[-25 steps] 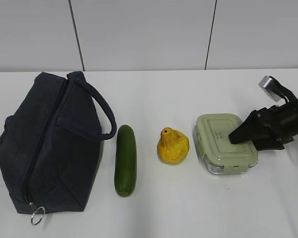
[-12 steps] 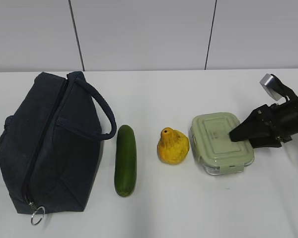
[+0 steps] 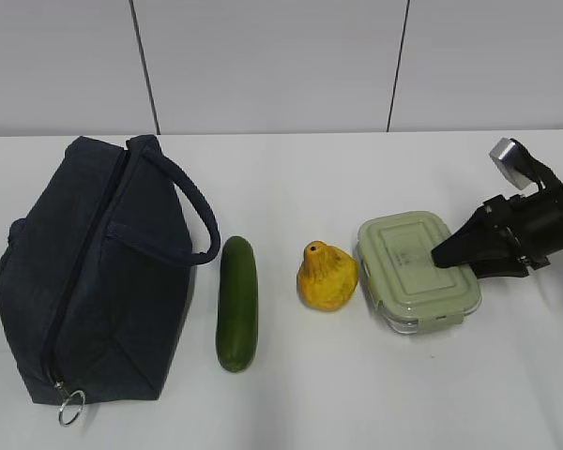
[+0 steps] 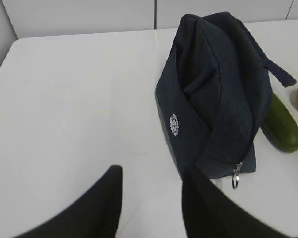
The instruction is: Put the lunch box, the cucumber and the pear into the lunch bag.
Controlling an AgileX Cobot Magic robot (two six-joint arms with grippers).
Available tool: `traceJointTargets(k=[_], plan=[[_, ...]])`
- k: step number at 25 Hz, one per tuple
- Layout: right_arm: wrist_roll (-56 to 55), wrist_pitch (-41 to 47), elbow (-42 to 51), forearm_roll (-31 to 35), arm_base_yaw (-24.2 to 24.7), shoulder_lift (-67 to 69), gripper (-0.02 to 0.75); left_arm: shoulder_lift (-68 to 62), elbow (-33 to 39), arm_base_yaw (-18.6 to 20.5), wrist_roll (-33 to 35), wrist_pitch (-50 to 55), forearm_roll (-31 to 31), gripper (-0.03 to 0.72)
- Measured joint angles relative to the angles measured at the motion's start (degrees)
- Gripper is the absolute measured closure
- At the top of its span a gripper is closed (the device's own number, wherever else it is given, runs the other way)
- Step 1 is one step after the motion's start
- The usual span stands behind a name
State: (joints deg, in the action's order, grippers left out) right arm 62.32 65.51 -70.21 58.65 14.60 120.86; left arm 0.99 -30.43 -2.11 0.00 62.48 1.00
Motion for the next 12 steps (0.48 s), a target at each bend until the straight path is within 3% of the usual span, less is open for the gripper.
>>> traceJointTargets(k=[12], plan=[[0.0, 0.1, 0.0, 0.0, 0.0, 0.0, 0.354, 0.0, 0.0, 0.0, 0.0, 0.0, 0.0, 0.447]])
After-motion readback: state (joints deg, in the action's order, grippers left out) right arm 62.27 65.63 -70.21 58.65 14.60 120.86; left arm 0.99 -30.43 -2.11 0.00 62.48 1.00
